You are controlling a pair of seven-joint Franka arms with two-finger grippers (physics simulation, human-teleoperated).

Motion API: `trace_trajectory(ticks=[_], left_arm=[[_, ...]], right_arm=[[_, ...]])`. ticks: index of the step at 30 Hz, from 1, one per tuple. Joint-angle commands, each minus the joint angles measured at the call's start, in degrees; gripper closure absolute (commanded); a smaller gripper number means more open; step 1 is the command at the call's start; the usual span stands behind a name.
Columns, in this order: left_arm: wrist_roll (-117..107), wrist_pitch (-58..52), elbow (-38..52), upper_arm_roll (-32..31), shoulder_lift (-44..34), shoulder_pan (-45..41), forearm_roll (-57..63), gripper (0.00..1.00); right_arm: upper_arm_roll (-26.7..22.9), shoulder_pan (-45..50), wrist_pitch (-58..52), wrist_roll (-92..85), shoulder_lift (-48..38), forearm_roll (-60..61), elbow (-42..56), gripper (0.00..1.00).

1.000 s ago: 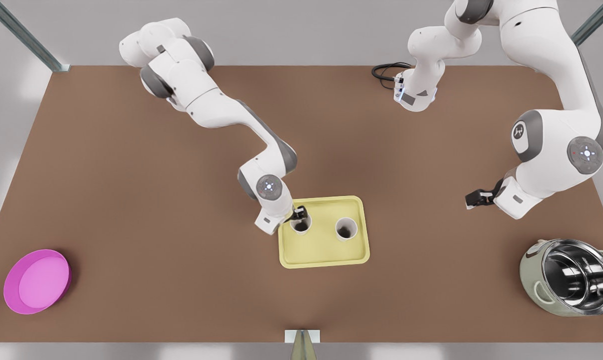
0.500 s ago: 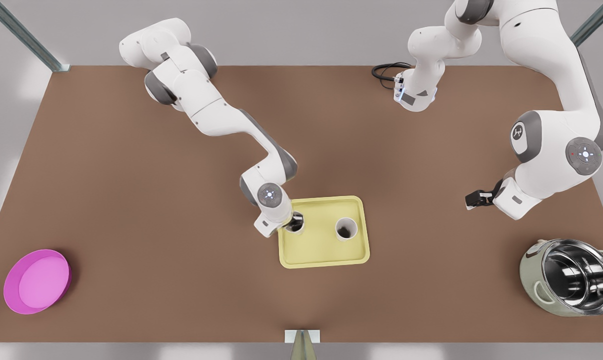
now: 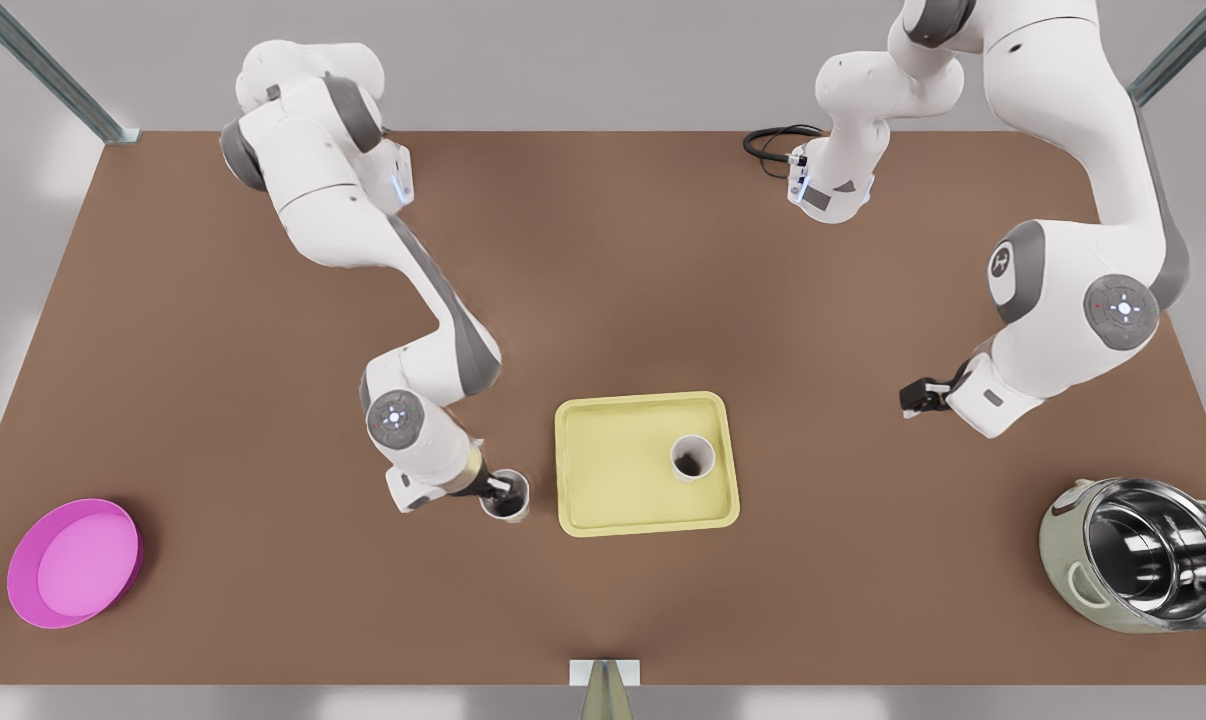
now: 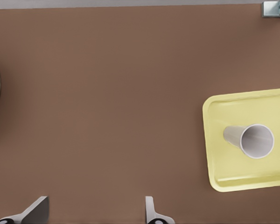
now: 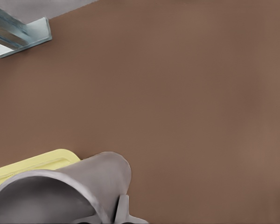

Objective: Use the left arm to pick up the white IKEA cup from the tray and place it on the middle-left position; use the right arm to pick up the white IKEA cup from the tray and place it on the middle-right position

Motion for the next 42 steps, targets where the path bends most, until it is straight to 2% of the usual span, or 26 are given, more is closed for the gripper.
trace_trajectory(ticks=[1,4,6,10,11,13,16,17,18,19,22,26,29,32,36,39,41,42], left_arm=[[-2.42,-0.37,-0.05,0.09,0.16,0.42,0.02,0.00],[-2.16,-0.37,0.30,0.18,1.13,0.50,-0.86,0.00],[-2.33,-5.03,0.83,-0.09,-1.24,0.15,-1.83,0.00],[-1.72,-6.70,5.22,-0.09,-2.39,0.15,-3.41,0.00],[-1.89,-6.61,5.22,-2.02,-2.12,-0.46,-2.97,0.00],[-3.21,-5.83,4.78,-2.46,-0.54,-5.99,-3.24,0.00],[-13.67,-2.75,4.87,-2.46,2.62,-14.35,1.94,0.00],[-13.93,-2.14,5.13,-2.37,4.99,-14.44,1.51,0.00],[-15.86,0.86,5.14,-2.37,7.54,-16.11,1.69,0.00],[-16.13,1.91,4.70,-2.37,8.34,-15.84,1.60,0.00],[-20.34,8.67,5.13,-2.37,14.57,-16.54,-0.34,0.00],[-20.17,17.20,6.19,-2.02,18.97,-16.46,-0.16,0.00],[-20.44,21.86,9.00,-1.93,23.10,-16.46,-0.16,0.00],[-22.11,21.95,8.56,-2.02,24.77,-18.04,0.63,0.00],[-23.43,22.04,7.16,-2.02,26.27,-19.45,2.04,0.00],[-23.34,22.13,6.37,-2.02,26.27,-19.45,2.04,0.00],[-23.34,22.92,5.75,-2.11,26.79,-19.45,1.95,0.00],[-23.43,24.32,5.75,-2.11,27.76,-19.45,1.77,0.00]], right_arm=[[-0.09,-3.02,-4.36,-19.48,-0.22,-0.65,-0.21,0.84],[-1.40,-10.13,-4.36,-38.55,0.57,-0.65,-0.65,0.83],[-1.93,-11.01,-4.36,-41.46,1.19,-6.72,-0.65,0.83],[-2.02,-14.44,-3.31,-45.24,3.65,-7.33,-0.65,0.83],[-2.02,-15.67,-2.78,-47.87,4.44,-7.25,-0.65,0.83],[-2.02,-16.55,2.32,-48.40,4.70,-7.16,-1.62,0.83],[-2.02,-16.73,2.49,-48.40,5.14,-6.81,-1.62,0.80],[-2.02,-16.73,2.32,-48.14,5.14,-6.81,-1.62,0.64],[-1.93,-16.64,2.32,-47.70,5.06,-6.72,-1.62,0.18],[-2.02,-16.64,2.32,-47.70,5.06,-6.72,-1.62,0.02],[-2.02,-16.64,2.14,-47.53,5.06,-6.72,-1.70,0.01],[-1.85,-16.55,1.27,-47.35,4.62,-6.54,-2.23,0.00],[-1.58,-16.55,-5.06,-47.09,1.45,-6.37,-2.23,0.00],[-0.88,-16.38,-14.82,-42.78,-4.78,-3.20,-2.14,0.00],[0.00,-15.76,-24.84,-26.26,-16.56,-3.73,-1.71,0.00],[-0.09,-15.94,-34.68,-26.26,-26.05,-3.73,-2.14,0.00],[-0.26,-16.11,-36.18,-26.96,-30.18,-3.64,-3.37,0.00],[-0.26,-16.11,-34.77,-26.96,-32.65,-3.38,-7.50,0.00]])
